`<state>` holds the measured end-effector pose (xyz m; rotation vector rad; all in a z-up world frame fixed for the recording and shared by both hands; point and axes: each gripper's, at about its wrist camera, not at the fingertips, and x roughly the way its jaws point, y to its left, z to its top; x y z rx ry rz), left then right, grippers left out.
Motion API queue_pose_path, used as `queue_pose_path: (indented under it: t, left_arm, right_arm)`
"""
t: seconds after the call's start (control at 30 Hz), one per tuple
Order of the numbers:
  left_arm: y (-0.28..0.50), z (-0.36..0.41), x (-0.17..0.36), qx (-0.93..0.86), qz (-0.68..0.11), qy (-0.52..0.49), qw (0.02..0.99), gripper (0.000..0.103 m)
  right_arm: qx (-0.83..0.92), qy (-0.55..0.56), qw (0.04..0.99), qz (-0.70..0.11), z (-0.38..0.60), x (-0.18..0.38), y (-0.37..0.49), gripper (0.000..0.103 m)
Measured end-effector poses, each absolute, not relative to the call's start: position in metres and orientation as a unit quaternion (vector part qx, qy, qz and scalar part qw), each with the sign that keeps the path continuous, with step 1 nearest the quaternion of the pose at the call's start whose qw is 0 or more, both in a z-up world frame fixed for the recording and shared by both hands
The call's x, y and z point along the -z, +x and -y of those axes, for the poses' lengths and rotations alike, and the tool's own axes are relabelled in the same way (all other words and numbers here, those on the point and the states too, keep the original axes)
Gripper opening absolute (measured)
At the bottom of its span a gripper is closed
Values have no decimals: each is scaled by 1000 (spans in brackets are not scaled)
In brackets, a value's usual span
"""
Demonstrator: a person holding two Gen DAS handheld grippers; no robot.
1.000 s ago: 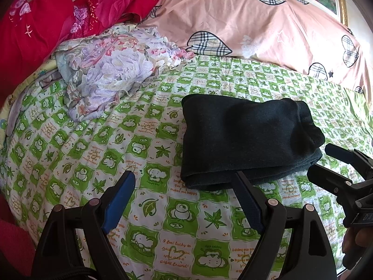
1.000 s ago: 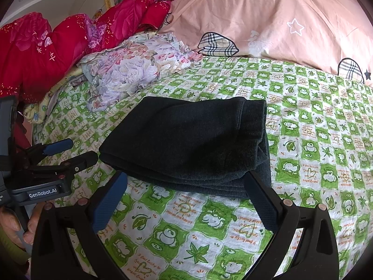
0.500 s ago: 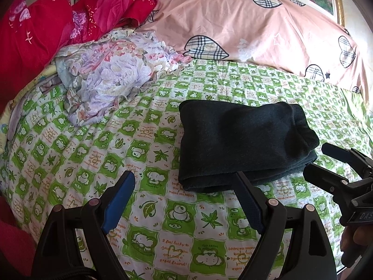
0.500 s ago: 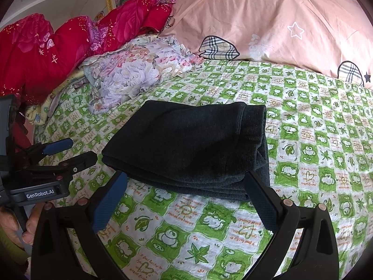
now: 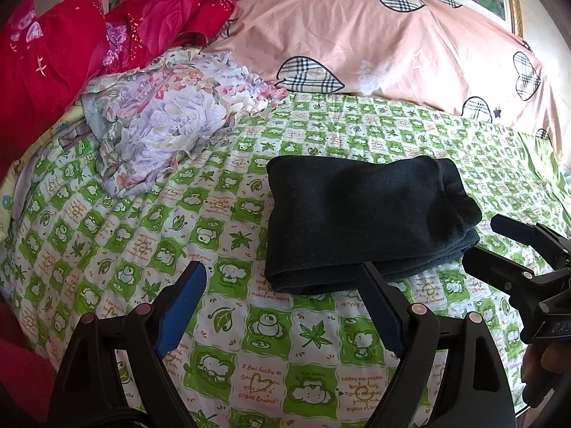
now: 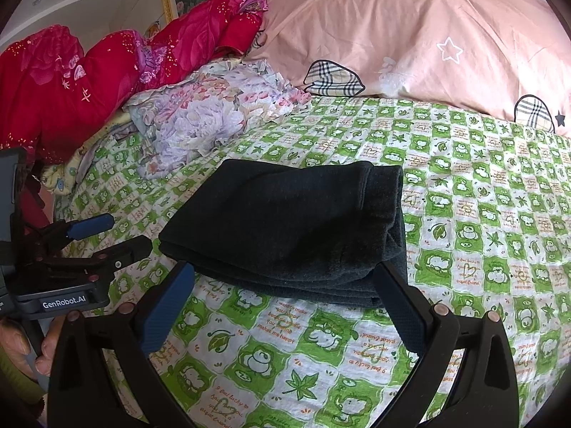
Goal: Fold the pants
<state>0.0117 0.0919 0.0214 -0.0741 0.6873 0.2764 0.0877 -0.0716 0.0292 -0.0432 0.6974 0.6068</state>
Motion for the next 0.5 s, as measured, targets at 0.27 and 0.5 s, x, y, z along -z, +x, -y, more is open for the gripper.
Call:
queue_pose_path:
  t: [0.27,0.5]
  left_arm:
    - [13,-91,-22,-133,-336,-34,932,87]
    - [13,-91,-23,-134,-335,-34,932,87]
  right_arm:
    - [-291,-19,897,-332,75,-33,84,101]
    - [-287,-14,900,-329,75,-36,82,101]
